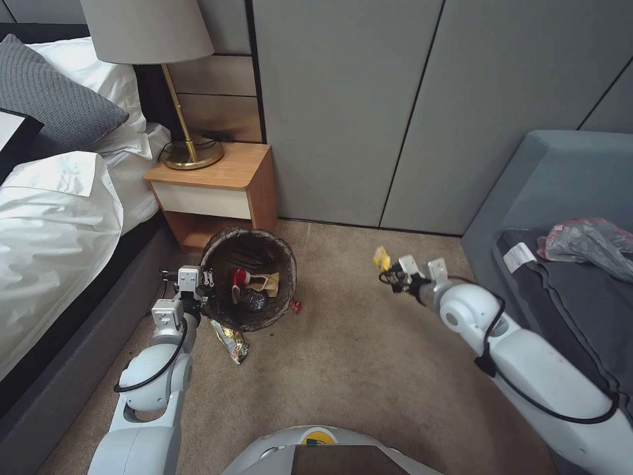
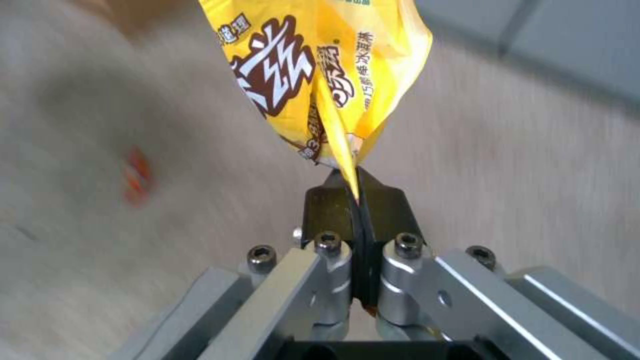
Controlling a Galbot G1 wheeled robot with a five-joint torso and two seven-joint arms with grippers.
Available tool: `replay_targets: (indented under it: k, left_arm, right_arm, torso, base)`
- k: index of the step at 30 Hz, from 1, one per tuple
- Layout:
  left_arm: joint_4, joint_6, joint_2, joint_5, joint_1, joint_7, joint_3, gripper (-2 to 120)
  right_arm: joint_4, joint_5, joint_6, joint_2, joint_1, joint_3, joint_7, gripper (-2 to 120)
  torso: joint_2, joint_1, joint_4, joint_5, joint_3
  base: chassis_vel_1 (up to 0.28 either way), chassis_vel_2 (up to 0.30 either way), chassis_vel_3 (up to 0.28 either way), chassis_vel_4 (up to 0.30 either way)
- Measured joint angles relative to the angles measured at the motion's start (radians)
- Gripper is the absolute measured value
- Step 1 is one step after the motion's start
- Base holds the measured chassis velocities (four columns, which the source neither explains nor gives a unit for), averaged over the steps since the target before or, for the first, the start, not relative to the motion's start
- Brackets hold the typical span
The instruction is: Pick up the trash bin, then pick up the garbage from the floor and place it into the trash bin.
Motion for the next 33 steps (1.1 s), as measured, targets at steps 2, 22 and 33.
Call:
replay_targets:
  k: [2, 22, 33]
  left_arm:
    - [0.0, 0.0, -0.001, 0.001, 0.0, 0.0, 0.001, 2]
    - [0.015, -0.002, -0.019, 0.017, -0.014, 0.004, 0.013, 2]
    - [0.025, -0.006, -0.023, 0.016, -0.022, 0.005, -0.003, 2]
  right_arm:
    - [0.058, 0.037, 0.0, -0.016, 0.033, -0.001, -0.001, 0]
    - [0.251, 0.422, 0.001, 0.035, 0.726, -0.46, 0.023, 0]
    - [0.218, 0.522, 0.002, 0.153, 0.847, -0.72, 0.131, 0]
  torso:
    - [0.0, 0.0, 0.0002, 0.0, 0.0]
    - [0.0, 0.0, 0.0007, -0.0001, 0.0]
    - [0.0, 0.0, 0.0003, -0.0002, 0.0]
  base:
    - [0.0, 0.0, 0.0, 0.0]
    - [0.0, 0.0, 0.0, 0.0]
    - [0.0, 0.0, 0.0, 0.0]
